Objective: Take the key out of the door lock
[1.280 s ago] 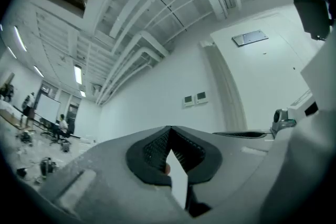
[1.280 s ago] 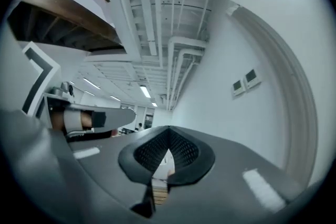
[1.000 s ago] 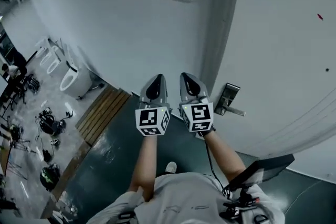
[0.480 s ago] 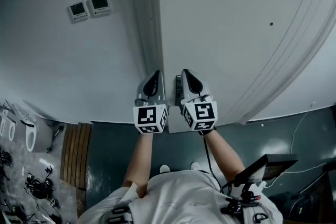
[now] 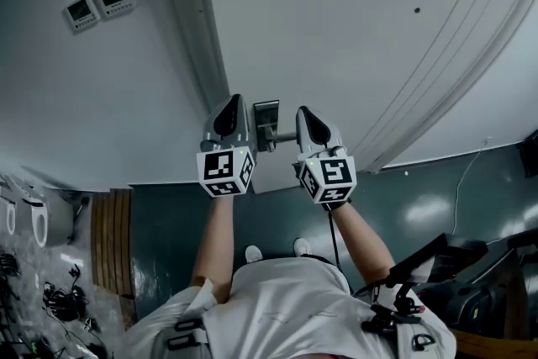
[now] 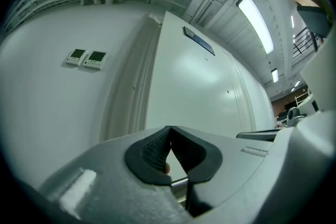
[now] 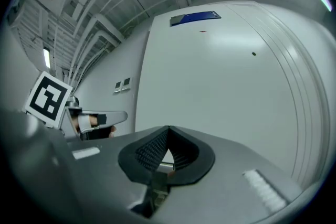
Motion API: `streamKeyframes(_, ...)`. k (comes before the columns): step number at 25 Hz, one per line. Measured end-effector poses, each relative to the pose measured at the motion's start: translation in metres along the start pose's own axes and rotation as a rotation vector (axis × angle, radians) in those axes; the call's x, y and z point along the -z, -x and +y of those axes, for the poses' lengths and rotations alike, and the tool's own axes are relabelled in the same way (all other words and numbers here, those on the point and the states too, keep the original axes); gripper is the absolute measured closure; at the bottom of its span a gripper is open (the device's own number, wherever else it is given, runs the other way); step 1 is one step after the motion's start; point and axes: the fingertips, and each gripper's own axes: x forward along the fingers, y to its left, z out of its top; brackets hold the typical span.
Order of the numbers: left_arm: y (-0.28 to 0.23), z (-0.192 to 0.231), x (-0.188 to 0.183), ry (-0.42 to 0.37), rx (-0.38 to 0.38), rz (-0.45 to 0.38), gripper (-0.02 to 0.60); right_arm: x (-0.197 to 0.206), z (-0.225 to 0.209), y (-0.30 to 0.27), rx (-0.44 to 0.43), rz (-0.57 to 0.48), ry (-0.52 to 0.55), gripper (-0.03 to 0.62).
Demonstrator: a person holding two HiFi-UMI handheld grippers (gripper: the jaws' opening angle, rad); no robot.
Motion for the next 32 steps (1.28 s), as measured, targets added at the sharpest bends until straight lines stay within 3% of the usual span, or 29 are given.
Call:
streamKeyframes(1,-0.002,0.002,0.001,0.002,-0.006,0.003,0.576,0.007,0.000,0.001,-0.006,0.015,-0.007,0.591)
streamKeyframes(2,-0.004,0.003,0.002,-0.002,-0.005,0.009,0.496,0.015,0.000,0.002,-0.012,0.032,-0.013,0.591)
streamKeyframes(3,-0.006,0.003,0.004,-0.011,-0.001,0.019,0.472,0.023,0.001,0.004,-0.017,0.048,-0.017,0.591)
streamKeyframes(17,-0.011,0.035,0.078,-0.021,-0.012,0.201,0.342,0.138,-0.009,0.032,0.013,0.272,-0.168,0.591)
streamKeyframes(25,-0.023,0.048,0.108,0.049,0.029,0.211,0.333,0.207,-0.004,0.040,0.032,0.402,-0.234,0.591)
streamKeyframes(29,-0.024,0.047,0.116,0.041,0.058,0.217,0.337,0.234,-0.001,0.037,0.033,0.453,-0.271,0.591)
streamKeyframes(32,-0.027,0.047,0.117,0.029,0.064,0.210,0.403,0.253,0.004,0.032,0.011,0.472,-0.355,0.590)
